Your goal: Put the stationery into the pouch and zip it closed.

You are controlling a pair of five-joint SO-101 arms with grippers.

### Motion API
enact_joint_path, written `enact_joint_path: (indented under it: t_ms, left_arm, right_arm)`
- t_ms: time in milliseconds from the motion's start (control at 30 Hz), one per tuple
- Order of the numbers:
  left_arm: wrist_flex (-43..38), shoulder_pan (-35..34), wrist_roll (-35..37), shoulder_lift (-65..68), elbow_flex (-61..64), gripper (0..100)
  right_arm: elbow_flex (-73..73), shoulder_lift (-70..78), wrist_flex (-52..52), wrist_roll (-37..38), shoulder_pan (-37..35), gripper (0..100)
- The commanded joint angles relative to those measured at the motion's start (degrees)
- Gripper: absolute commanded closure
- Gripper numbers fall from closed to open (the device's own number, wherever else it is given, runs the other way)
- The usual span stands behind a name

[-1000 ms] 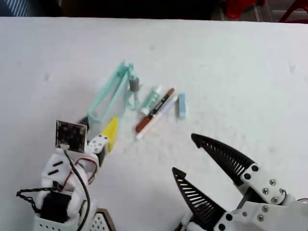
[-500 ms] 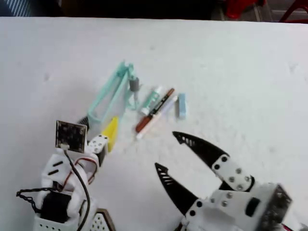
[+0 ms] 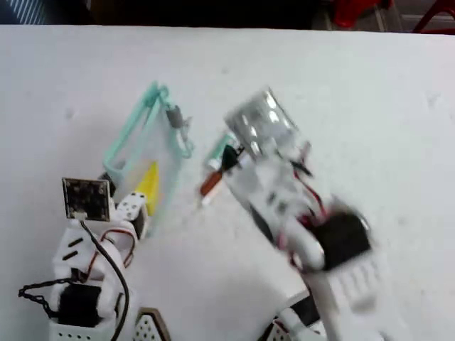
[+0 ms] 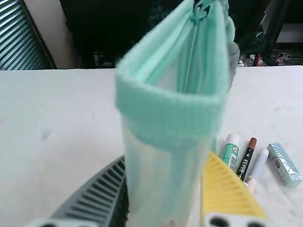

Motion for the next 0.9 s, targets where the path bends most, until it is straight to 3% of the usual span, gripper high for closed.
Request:
enact_joint_path:
  t_ms: [0, 333, 567, 767, 867]
  left_arm:
    - [-1.41, -0.57, 0.79, -0.40, -0.53, 79]
    - [-1.14, -0.57, 0.88, -0.40, -0.53, 79]
    - [-1.14, -0.57, 0.70, -0.40, -0.53, 79]
    - [-1.14, -0.57, 0.70, -0.40, -0.53, 79]
    - [-1.14, -0.57, 0.70, -0.40, -0.53, 79]
  right_arm:
    - [-0.35, 10.86, -2.42, -6.77, 2.95, 80.3]
    - [-0.26, 31.60, -9.45, -25.58, 3.38, 80.4]
    - [-0.26, 40.57, -13.93, -33.14, 6.99, 80.6]
    - [-0.26, 46.46, -20.62, -34.20, 8.75, 90.5]
    - [-0.53, 48.48, -22.11, -34.20, 8.22, 90.6]
